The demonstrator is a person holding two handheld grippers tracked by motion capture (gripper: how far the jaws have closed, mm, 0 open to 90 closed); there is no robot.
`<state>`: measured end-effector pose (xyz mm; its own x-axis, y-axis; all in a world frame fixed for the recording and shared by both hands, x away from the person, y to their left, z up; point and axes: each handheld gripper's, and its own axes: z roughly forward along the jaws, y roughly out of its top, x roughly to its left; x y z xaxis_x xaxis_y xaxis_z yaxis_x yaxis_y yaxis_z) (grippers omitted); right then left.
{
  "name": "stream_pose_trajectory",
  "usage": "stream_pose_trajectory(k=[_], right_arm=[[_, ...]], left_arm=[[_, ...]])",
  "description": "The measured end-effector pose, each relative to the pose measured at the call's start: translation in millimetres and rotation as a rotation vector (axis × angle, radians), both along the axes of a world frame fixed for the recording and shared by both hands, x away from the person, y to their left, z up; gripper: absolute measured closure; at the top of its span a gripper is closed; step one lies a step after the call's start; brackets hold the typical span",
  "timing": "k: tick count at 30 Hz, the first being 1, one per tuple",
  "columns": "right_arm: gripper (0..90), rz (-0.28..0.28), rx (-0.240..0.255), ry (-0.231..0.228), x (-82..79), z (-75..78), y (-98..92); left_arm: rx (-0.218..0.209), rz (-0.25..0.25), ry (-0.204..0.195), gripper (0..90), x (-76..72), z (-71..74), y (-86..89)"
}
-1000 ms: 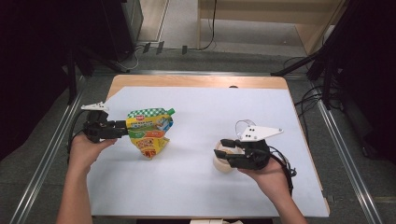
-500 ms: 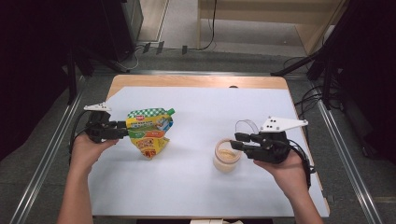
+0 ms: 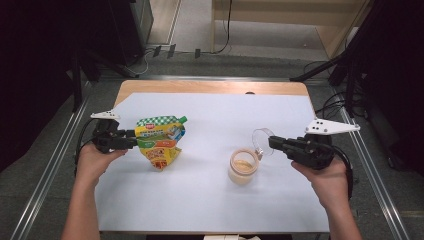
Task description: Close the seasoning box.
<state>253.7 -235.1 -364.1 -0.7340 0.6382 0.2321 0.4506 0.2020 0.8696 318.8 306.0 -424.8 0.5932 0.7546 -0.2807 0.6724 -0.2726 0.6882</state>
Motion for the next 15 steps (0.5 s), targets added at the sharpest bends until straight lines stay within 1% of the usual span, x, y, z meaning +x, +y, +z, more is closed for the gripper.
stream_pose_trajectory(k=[1, 2, 3, 6, 7, 8, 9, 12, 14, 15], right_arm=[[88.7, 0.0, 0.0, 0.0, 0.0, 0.0, 0.0], [89.9, -0.014, 0.002, -0.002, 0.8, 0.7, -6.2], [90.0, -0.02, 0.003, -0.002, 1.1, 1.0, -8.4], [90.0, -0.045, 0.002, -0.005, 2.3, 1.4, -17.2], [90.0, -0.045, 0.002, -0.005, 2.3, 1.4, -17.2], [90.0, -0.065, -0.005, -0.006, 3.9, 0.0, -23.3], [90.0, -0.074, -0.008, -0.003, 4.6, -0.9, -25.1], [90.0, -0.106, -0.016, 0.001, 8.5, -8.0, -30.3], [90.0, -0.114, -0.014, 0.017, 11.8, -14.6, -31.4], [90.0, -0.121, -0.021, 0.021, 13.3, -18.1, -30.9]], left_arm=[[0.0, 0.0, 0.0, 41.9, 0.0, 0.0, 0.0], [-0.002, 0.001, 0.0, 41.9, -0.1, 0.1, 0.2], [-0.007, -0.001, 0.001, 41.9, 0.0, 0.0, 0.5], [-0.004, 0.0, 0.001, 41.9, 0.2, -0.4, 0.4], [-0.004, 0.0, 0.001, 41.9, 0.2, -0.4, 0.4], [-0.002, -0.001, 0.003, 41.9, 0.3, -0.6, -0.4], [-0.002, 0.0, 0.004, 41.9, 0.3, -0.8, -0.8], [-0.006, -0.005, 0.005, 41.8, 0.8, -1.3, -1.2], [0.0, -0.003, 0.004, 41.8, 1.0, -1.6, -1.7], [0.0, -0.005, 0.004, 41.8, 1.2, -2.0, -2.0]])
